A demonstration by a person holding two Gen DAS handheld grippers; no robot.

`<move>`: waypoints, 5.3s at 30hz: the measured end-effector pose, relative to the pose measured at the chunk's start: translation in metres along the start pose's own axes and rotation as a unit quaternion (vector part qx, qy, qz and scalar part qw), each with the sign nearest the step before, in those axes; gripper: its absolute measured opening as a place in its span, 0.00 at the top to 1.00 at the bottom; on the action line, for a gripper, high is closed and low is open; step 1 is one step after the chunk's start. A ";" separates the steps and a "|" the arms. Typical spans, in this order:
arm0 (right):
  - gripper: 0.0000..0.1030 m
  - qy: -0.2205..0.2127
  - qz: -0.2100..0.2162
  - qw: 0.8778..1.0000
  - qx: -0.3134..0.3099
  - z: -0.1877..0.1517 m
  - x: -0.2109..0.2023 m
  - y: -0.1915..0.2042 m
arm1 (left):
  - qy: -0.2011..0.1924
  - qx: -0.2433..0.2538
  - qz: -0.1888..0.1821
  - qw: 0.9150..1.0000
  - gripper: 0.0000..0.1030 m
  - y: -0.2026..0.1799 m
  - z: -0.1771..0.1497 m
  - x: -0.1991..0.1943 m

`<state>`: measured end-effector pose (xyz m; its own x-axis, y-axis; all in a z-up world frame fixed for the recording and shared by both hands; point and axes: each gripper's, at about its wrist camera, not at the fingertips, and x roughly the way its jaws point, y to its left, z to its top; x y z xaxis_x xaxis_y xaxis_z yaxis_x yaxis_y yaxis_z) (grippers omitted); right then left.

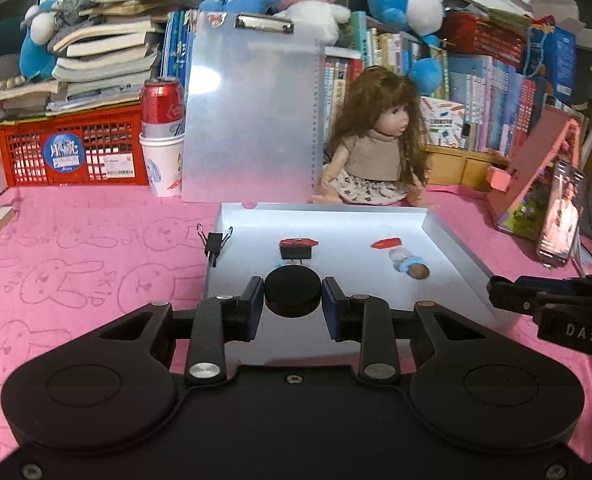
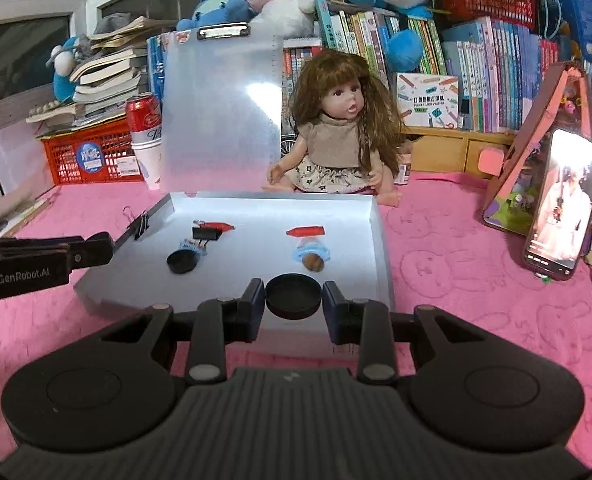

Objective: Organize rigid objects
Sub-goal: 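Carry both black caps over the white box with both tools, then open both tools to drop the black caps into the box, then withdraw both tools from the box toward the last black cap and brown ball, then close the left tool on a black cap while the right tool grasps the brown ball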

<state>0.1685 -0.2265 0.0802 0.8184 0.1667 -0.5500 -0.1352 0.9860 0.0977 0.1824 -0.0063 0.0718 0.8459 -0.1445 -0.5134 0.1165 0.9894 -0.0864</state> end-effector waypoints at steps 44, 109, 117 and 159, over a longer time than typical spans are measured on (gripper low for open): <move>0.63 0.054 -0.029 0.998 -0.004 0.003 0.117 -0.009 | 0.039 0.004 0.027 0.999 0.70 0.000 -0.006 0.123; 0.22 0.010 0.014 0.988 -0.155 -0.101 -0.062 0.014 | 0.020 0.107 -0.110 0.988 0.36 -0.051 -0.115 -0.060; 0.42 0.020 0.041 0.984 -0.175 -0.112 -0.060 0.024 | 0.027 0.112 -0.109 0.987 0.36 -0.055 -0.118 -0.056; 0.77 -0.003 0.024 0.992 -0.120 -0.114 -0.063 0.004 | 0.021 0.119 -0.123 0.985 0.48 -0.078 -0.128 -0.046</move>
<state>0.0527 -0.2322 0.0209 0.8108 0.2140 -0.5448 -0.3027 0.9499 -0.0774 0.0682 -0.0781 -0.0075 0.7548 -0.3766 -0.5370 0.4391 0.8983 -0.0128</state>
